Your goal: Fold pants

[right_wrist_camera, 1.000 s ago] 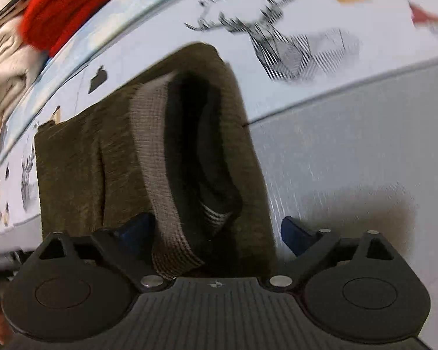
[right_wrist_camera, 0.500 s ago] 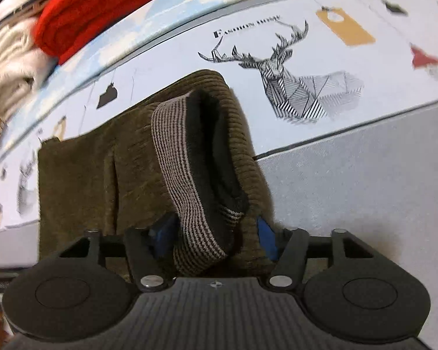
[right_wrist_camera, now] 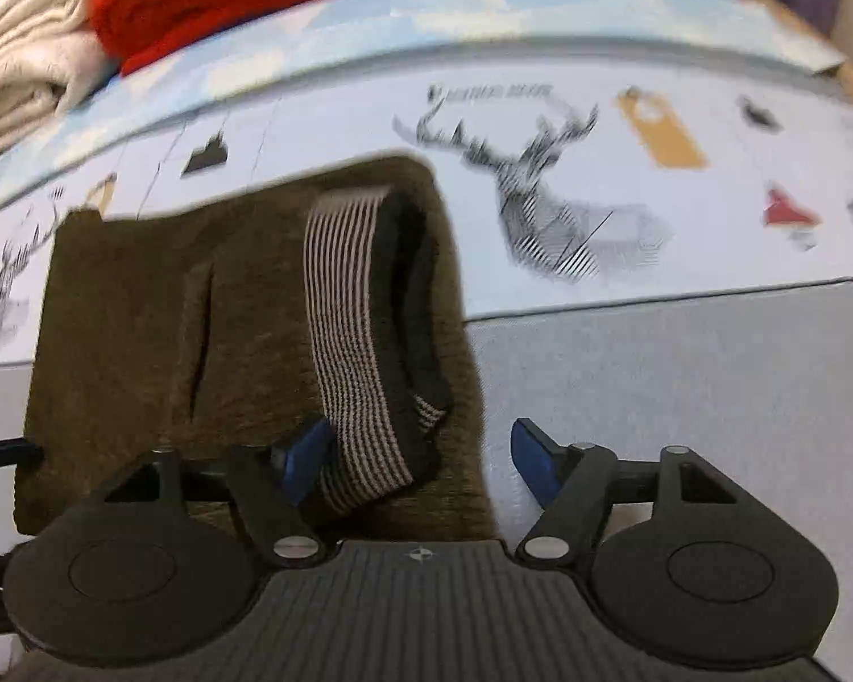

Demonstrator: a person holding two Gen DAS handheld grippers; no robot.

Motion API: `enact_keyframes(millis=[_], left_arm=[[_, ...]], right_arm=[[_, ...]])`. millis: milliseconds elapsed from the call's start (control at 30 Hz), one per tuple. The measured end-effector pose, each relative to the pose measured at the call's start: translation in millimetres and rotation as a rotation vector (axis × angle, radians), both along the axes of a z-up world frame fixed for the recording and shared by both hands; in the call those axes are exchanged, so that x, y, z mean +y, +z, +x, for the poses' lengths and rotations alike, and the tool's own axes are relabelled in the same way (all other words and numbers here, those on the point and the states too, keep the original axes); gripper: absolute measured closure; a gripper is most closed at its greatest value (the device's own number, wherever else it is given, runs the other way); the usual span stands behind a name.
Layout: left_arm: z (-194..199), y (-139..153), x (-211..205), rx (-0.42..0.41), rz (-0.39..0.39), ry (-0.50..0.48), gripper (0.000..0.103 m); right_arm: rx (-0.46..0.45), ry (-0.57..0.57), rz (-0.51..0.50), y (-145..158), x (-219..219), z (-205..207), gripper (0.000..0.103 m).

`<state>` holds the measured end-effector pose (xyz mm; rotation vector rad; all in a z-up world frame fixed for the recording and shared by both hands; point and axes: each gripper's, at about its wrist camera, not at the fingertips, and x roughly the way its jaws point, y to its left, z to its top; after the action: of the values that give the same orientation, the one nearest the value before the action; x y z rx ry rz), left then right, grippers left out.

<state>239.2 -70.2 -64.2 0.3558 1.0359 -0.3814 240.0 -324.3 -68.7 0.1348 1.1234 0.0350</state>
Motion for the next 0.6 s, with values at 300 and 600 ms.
enact_keyframes(millis=[300,600], left_arm=[[-65,90,23,-0.361,-0.007,0.259,0.008],[-133,82,12,-0.196,-0.205,0.39,0.001]], right_arm=[[-0.416,0.067,-0.053,94,19,-77,0.023],[-0.519,0.055,0.05,126,29,-150,0.023]])
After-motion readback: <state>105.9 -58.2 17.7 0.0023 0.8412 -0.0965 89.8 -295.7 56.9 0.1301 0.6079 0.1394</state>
